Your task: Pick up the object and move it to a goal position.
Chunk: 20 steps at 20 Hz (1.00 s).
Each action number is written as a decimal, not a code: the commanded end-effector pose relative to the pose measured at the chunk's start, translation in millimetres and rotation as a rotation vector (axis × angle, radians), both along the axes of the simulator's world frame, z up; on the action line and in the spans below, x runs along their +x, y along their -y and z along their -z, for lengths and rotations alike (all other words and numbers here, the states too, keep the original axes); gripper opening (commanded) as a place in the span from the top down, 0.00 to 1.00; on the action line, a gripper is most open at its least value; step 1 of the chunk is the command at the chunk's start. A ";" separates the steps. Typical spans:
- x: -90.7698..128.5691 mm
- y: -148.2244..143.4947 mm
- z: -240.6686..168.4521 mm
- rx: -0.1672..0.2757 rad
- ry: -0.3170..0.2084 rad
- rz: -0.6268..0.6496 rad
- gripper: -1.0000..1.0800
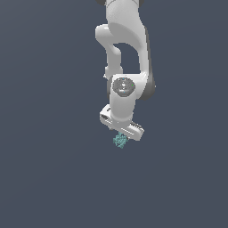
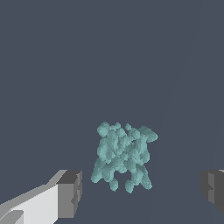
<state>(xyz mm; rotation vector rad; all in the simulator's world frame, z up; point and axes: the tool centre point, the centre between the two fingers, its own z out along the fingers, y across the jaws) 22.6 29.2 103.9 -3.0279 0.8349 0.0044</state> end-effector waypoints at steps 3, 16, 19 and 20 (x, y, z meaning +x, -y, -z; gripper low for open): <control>1.6 -3.7 7.8 -0.001 0.001 0.069 0.04; 2.3 -6.9 17.2 -0.002 0.002 0.117 0.04; 2.0 -6.6 27.8 -0.002 0.002 0.118 0.04; 1.9 -6.5 32.9 -0.002 0.002 0.119 0.04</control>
